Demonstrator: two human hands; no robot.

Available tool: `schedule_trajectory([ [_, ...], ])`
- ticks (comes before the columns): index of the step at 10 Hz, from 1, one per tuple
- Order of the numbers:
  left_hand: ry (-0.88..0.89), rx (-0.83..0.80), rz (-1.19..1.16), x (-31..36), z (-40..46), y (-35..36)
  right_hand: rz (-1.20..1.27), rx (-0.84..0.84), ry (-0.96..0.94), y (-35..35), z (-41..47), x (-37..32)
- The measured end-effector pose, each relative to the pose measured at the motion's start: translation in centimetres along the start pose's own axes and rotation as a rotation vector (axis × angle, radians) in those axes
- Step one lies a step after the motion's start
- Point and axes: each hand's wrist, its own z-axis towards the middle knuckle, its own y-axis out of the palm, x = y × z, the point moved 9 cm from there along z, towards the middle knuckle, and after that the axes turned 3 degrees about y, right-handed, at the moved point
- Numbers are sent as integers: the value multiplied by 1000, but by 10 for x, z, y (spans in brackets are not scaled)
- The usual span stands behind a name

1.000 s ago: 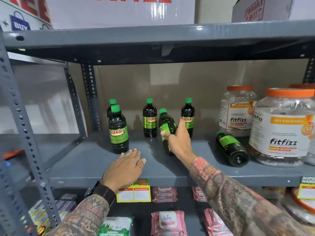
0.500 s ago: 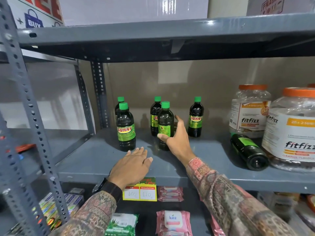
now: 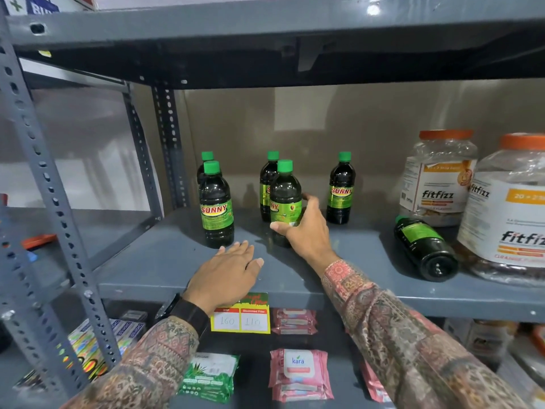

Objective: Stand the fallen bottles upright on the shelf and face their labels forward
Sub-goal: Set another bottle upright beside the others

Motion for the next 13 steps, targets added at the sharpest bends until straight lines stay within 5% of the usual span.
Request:
schedule_trajectory([
  [6,4,8,-7,-2,2,0,-100,55,-22,-6,-8,-7],
  [11,3,-9,5,0,-1,-2,-5,-119,15,3,-13,-9],
  [12,8,-14,6,2,-2,-3,-154,-68,5,-18,-16,-10],
  [13,9,-14,1,2,-3,-2,-685,83,-37,-63,-14,-14],
])
